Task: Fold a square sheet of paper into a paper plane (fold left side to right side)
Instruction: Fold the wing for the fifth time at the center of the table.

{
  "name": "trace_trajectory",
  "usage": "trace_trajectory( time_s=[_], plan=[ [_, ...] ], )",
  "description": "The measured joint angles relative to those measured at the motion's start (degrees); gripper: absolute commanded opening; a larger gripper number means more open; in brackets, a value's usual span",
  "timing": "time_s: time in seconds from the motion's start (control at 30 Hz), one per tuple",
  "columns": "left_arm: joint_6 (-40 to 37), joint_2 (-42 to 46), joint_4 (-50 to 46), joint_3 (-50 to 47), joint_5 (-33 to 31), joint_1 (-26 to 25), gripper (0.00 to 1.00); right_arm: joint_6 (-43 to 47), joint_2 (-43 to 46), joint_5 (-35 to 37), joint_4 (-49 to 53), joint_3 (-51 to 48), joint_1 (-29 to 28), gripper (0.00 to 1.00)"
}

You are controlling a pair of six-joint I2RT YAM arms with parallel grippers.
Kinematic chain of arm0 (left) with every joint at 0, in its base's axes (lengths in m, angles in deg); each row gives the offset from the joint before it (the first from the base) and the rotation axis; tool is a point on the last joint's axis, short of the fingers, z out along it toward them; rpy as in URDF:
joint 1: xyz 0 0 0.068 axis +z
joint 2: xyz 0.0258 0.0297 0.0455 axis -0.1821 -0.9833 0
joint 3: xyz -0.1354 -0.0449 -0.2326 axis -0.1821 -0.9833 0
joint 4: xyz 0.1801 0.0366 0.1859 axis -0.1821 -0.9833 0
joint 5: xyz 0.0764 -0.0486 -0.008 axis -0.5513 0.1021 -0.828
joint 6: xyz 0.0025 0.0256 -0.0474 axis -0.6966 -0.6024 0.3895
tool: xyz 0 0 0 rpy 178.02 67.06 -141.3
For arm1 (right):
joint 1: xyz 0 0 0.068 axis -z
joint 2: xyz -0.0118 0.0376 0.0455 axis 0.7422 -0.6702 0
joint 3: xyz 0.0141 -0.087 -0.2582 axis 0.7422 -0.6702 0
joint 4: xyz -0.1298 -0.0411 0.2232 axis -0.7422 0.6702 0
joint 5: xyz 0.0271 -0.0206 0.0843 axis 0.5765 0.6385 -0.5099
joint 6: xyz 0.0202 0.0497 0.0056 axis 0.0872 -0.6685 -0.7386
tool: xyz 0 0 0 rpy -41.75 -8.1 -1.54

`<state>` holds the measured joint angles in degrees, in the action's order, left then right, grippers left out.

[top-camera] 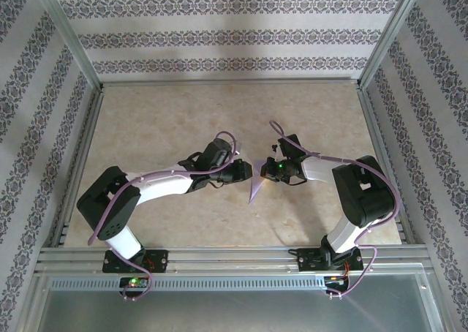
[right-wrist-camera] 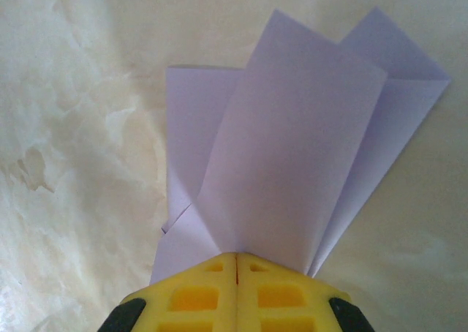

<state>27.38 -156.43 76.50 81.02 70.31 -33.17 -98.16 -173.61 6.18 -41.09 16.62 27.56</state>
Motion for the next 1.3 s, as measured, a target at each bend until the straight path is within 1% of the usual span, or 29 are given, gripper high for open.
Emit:
trace_trajectory(
  time_s=[0.13,0.37,0.47,1.3],
  plan=[
    [0.6,-3.1,-0.2,2.4,3.5,-1.4,0.16,0.0,0.0,0.0,-0.1,-0.1,0.0,0.0],
    [2.1,-9.8,-0.1,3.6,7.2,-2.5,0.15,0.0,0.0,0.0,-0.1,-0.1,0.0,0.0],
    [2.4,-11.5,-0.2,3.6,7.4,-2.5,0.15,0.0,0.0,0.0,-0.1,-0.1,0.0,0.0],
    [3.2,-13.5,-0.1,2.3,6.7,-2.5,0.13,0.0,0.0,0.0,-0.1,-0.1,0.0,0.0]
  ],
)
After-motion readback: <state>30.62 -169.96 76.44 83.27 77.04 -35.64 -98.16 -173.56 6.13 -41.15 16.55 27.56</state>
